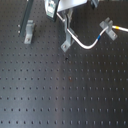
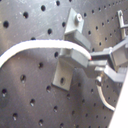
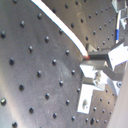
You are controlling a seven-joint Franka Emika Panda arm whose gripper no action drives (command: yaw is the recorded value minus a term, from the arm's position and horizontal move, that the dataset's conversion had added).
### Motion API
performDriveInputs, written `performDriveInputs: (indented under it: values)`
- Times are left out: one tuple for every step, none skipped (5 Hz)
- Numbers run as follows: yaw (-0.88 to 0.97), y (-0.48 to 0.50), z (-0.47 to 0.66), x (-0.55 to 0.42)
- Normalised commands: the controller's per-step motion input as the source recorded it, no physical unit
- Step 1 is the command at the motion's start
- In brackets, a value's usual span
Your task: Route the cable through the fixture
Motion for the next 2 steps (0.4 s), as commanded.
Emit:
performDriveInputs:
  values:
    - [0.00, -0.089, 0.15, -0.224]
    - [-0.13, -0.192, 0.21, -0.467]
